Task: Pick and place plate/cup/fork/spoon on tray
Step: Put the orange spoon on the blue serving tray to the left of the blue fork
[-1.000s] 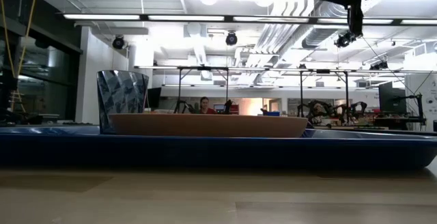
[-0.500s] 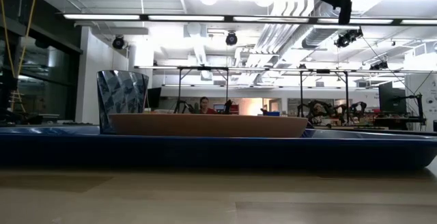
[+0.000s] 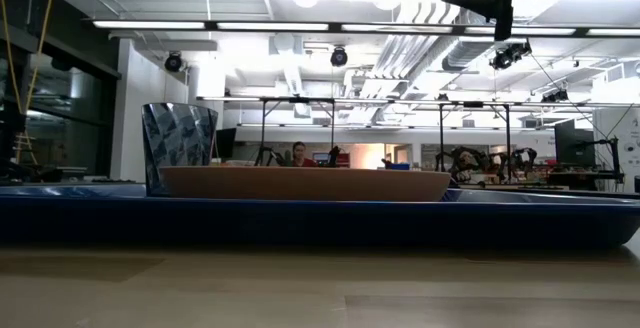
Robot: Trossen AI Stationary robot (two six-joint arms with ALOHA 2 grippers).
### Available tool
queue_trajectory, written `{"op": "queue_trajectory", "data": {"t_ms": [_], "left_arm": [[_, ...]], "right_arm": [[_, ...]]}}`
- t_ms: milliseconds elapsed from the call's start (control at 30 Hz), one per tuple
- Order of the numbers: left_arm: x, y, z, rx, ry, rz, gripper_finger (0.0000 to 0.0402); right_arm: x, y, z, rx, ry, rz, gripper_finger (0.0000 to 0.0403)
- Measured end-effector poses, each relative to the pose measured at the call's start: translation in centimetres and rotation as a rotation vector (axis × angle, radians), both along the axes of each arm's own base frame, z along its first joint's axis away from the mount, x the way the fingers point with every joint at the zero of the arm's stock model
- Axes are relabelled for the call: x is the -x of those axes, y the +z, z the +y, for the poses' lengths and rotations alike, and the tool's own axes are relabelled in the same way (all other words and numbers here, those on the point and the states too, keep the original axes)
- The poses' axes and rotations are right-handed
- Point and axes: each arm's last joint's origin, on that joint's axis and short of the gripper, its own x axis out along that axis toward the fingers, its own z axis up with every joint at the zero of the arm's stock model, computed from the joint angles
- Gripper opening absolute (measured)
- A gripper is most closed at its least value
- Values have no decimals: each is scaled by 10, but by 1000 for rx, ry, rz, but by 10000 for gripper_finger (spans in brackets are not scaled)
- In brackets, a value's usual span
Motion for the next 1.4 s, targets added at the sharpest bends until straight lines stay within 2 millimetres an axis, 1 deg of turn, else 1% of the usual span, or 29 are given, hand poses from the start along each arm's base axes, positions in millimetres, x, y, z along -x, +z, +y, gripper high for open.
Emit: {"op": "queue_trajectory", "data": {"t_ms": [100, 233, 333, 400, 467, 567, 667, 733, 800, 867, 967, 1033, 1200, 1300, 1400], "left_arm": [[5, -16, -7, 107, -114, 175, 298], [19, -44, -30, 211, -247, 526, 298], [31, -63, -51, 182, -284, 759, 297], [40, -77, -64, 143, -276, 899, 297], [46, -90, -75, 100, -278, 993, 296], [53, -116, -91, 42, -323, 1084, 296], [57, -146, -102, -3, -376, 1108, 296], [59, -166, -107, -27, -399, 1115, 296], [63, -185, -107, -52, -371, 1130, 296], [65, -197, -105, -78, -307, 1137, 296], [68, -209, -102, -115, -232, 1139, 296], [69, -212, -102, -128, -222, 1138, 296], [68, -220, -105, -121, -353, 1097, 296], [69, -230, -104, -111, -347, 1077, 296], [72, -240, -102, -99, -319, 1100, 296]], "right_arm": [[-1, -3, 0, -6, 12, 25, 256], [-1, -6, 1, -9, 28, 63, 256], [-2, -8, 1, -28, 31, 73, 256], [-2, -9, 1, -27, 35, 78, 256], [-2, -9, 1, -26, 39, 79, 256], [-2, -9, 1, -26, 39, 83, 256], [-2, -10, 1, -26, 39, 97, 256], [-2, -11, 1, -27, 39, 106, 256], [-2, -12, 1, -27, 39, 117, 256], [-2, -13, 1, -29, 39, 122, 256], [-2, -13, 1, -36, 40, 126, 256], [-2, -13, 1, -36, 40, 126, 256], [-2, -14, 1, -34, 39, 131, 256], [-2, -15, 1, -36, 39, 139, 256], [-2, -15, 1, -36, 38, 141, 256]]}}
